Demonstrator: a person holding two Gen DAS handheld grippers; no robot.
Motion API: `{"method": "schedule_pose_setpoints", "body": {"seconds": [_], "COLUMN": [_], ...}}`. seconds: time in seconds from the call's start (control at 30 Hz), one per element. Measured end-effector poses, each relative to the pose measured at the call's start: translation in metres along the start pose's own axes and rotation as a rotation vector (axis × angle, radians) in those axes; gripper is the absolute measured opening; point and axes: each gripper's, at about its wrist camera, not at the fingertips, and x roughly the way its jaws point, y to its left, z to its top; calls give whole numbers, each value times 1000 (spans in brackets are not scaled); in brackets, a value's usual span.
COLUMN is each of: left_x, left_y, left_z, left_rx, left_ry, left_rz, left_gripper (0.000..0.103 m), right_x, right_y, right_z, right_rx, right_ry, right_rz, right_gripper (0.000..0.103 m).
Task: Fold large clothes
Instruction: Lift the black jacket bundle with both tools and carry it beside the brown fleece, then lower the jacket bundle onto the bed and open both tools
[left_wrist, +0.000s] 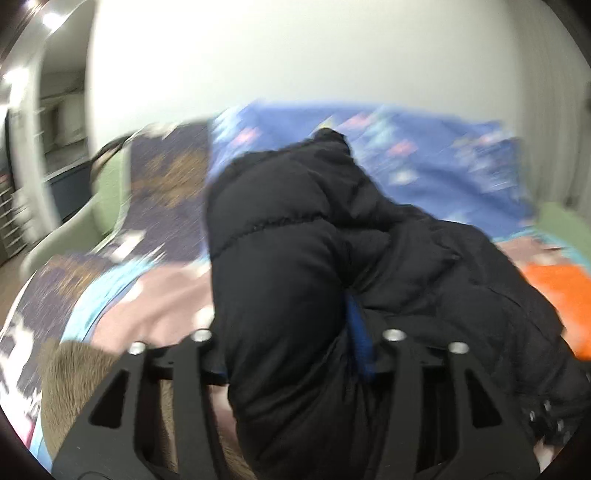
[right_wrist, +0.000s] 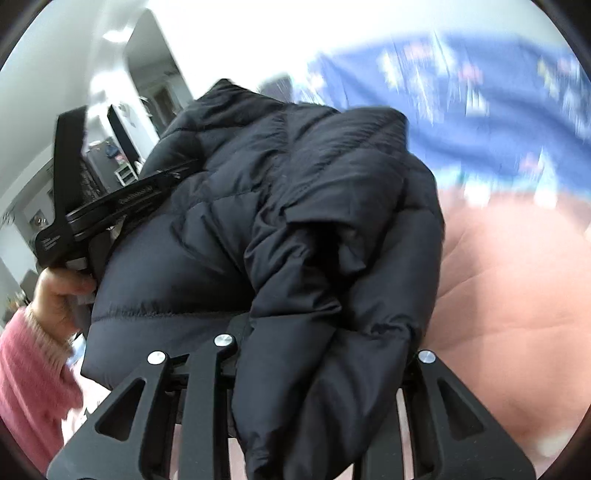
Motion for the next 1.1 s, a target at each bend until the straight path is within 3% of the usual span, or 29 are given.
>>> {"method": "schedule_pose_setpoints", "body": {"seconds": [0.07,0.1,0.17,0.27,0.37,0.43,0.53,0.7,0.83,0.93,1.1], "left_x": [37,55,67,48,42,28,9,-55,-116,-165,-246], "left_y": [4,2,-6,-39,-57,-65,-55,-36,-33,-36,-52], "left_z": [-21,-31,-51,-69,-81,-83,-86,-96,-125,-147,-167], "left_rx": [-24,-22,6,147,278,298,260,118,44,3,-60], "left_ry": [104,154,211,167,169,169,158,109,71,41,-12], "left_rz": [112,124,122,142,208,223,204,86,-9,-62,-111], "left_gripper": [64,65,65,67,67,70,80,86,95,101,101], "right_x": [50,63,67,69,59,36,-18,-118,-176,-221,-265], "right_y": [-18,-19,-3,-4,1,9,34,45,32,39,66], "right_z": [-12,-21,-33,-30,-28,-29,-59,-108,-136,-153,-174], "right_rx": [31,-5,-128,-140,-104,-105,-160,-255,-176,-124,-74], "right_ry": [110,133,66,77,96,94,37,-38,-62,-124,-187], "right_rz": [-101,-151,-249,-282,-282,-291,-277,-317,-372,-439,-492], "right_gripper": [40,48,54,56,56,58,71,72,73,84,88]}}
